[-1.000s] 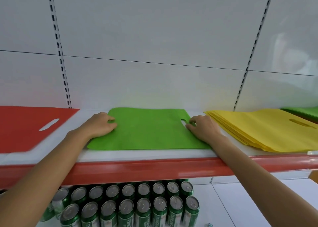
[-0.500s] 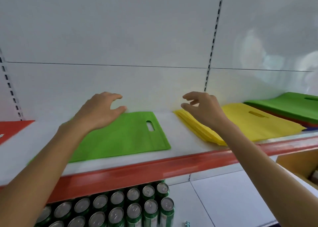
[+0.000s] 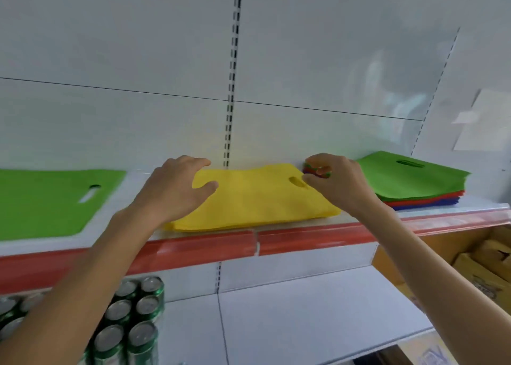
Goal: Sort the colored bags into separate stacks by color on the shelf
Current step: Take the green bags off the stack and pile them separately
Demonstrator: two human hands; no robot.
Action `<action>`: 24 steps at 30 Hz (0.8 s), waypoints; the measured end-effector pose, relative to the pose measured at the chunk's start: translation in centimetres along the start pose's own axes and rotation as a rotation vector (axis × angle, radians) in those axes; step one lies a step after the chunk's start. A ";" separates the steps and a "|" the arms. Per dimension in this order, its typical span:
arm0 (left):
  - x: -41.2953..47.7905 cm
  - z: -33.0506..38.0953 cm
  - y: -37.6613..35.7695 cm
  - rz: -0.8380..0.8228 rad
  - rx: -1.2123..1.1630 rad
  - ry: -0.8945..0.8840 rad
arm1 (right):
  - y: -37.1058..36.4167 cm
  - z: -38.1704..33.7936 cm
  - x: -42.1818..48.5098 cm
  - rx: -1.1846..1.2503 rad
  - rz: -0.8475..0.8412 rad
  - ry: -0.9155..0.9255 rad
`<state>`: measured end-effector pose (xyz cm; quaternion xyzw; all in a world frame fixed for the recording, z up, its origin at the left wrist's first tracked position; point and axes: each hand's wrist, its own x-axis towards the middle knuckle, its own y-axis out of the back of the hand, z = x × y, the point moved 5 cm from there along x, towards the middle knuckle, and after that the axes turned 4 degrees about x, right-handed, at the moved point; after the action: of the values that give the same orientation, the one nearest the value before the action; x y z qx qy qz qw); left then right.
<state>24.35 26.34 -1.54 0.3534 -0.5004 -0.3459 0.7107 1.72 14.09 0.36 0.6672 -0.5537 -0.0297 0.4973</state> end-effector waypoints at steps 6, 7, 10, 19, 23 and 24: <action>2.7 7.6 -3.2 -0.007 -0.016 0.004 | 4.2 6.4 1.7 -0.069 -0.033 0.002; 3.3 8.7 -3.6 -0.004 -0.016 -0.005 | 4.7 7.3 2.2 -0.079 -0.024 0.002; 4.9 11.3 -5.4 -0.018 -0.001 -0.046 | 5.9 10.2 3.0 -0.069 0.009 -0.012; 10.6 20.0 -10.2 -0.070 0.038 -0.123 | 10.8 19.3 5.9 -0.104 0.031 -0.083; 12.8 23.6 -12.3 -0.038 0.055 -0.110 | 12.4 23.3 8.7 -0.093 0.033 -0.046; 13.3 24.5 -13.0 -0.034 0.058 -0.105 | 12.9 24.4 9.6 -0.090 0.032 -0.028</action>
<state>2.60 4.63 -0.21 0.3638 -0.5406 -0.3612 0.6671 -18.07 -7.28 1.97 0.6349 -0.5690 -0.0559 0.5196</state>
